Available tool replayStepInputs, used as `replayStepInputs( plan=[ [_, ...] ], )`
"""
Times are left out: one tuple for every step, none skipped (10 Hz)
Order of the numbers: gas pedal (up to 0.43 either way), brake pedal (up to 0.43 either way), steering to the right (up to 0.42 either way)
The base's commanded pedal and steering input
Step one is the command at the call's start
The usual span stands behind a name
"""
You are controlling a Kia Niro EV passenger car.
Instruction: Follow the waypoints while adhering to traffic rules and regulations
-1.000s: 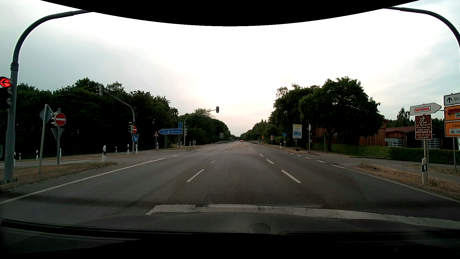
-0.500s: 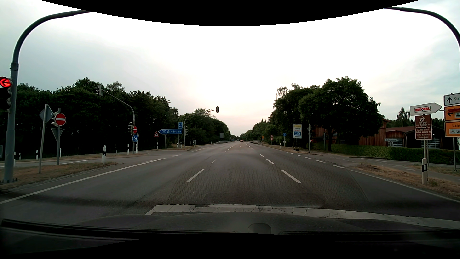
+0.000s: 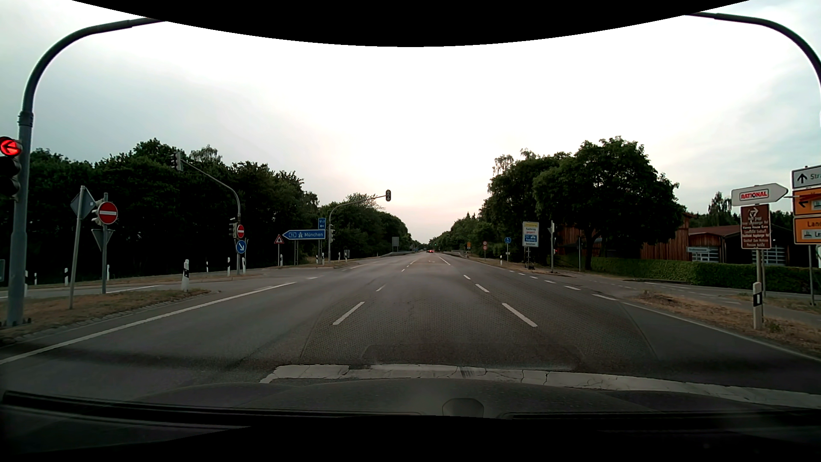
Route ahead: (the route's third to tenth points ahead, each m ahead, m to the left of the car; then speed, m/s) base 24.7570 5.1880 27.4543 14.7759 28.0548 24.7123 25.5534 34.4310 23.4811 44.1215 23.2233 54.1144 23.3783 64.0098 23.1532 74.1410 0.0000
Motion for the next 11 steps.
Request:
replayStepInputs(
  plan=[
    [0.000, 0.232, -0.001],
    [0.000, 0.232, -0.001],
    [0.000, 0.232, -0.001],
    [0.000, 0.232, -0.001],
    [0.000, 0.232, -0.001],
    [0.000, 0.232, -0.001],
    [0.000, 0.232, -0.001],
    [0.000, 0.232, -0.001],
    [0.000, 0.232, -0.001],
    [0.000, 0.232, -0.001],
    [0.000, 0.232, -0.001]
  ],
)
